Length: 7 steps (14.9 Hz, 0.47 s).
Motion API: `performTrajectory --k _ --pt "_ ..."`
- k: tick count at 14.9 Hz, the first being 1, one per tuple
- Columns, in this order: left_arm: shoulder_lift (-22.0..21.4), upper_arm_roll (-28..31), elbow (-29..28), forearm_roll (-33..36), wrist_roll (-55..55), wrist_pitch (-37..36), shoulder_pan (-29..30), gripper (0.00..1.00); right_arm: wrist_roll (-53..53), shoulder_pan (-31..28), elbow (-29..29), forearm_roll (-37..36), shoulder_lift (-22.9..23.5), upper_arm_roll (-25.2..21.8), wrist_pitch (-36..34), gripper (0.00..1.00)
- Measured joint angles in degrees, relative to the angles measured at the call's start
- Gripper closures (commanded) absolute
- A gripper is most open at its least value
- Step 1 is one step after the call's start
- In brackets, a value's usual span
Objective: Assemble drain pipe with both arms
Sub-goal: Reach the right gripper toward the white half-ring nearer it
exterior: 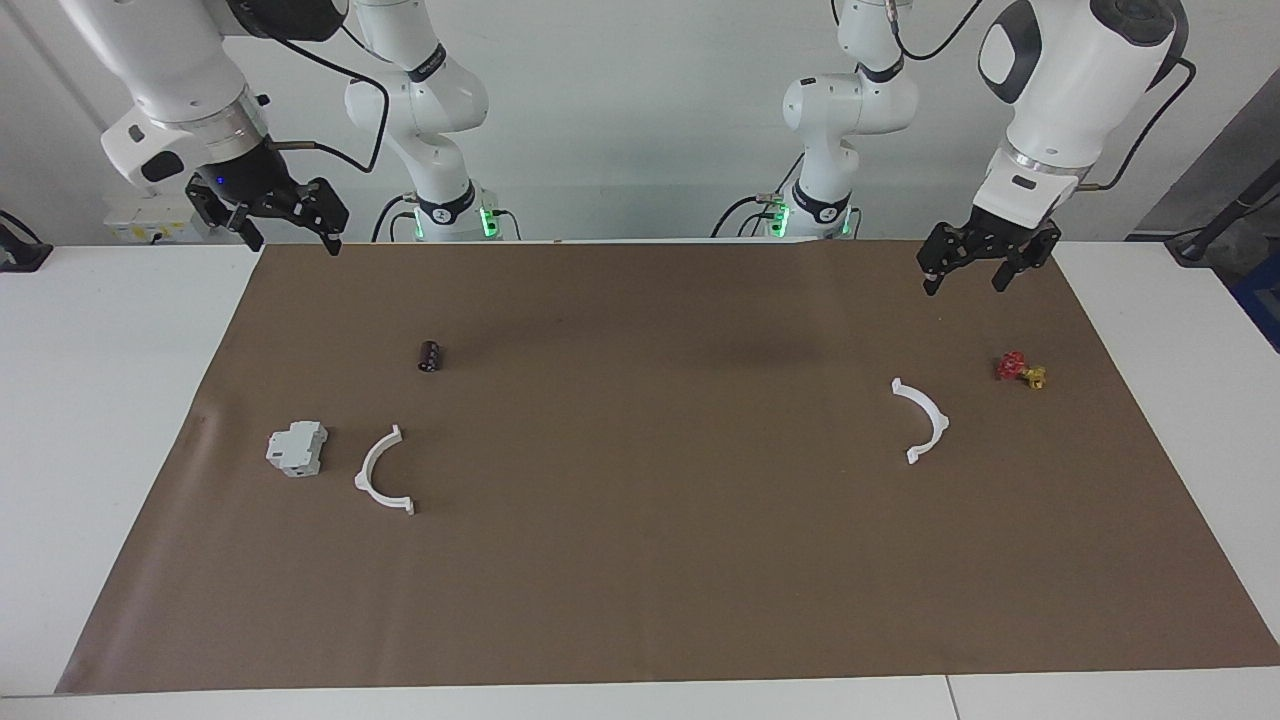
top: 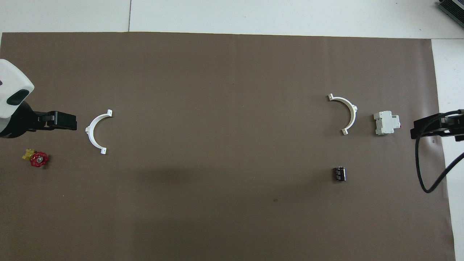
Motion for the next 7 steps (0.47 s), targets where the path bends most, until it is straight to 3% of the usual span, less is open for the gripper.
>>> performTrajectory --k 7 --pt "0.0 -0.1 0.0 0.0 0.0 0.0 0.0 0.0 0.0 0.0 -0.5 0.0 0.0 0.0 1.9 0.0"
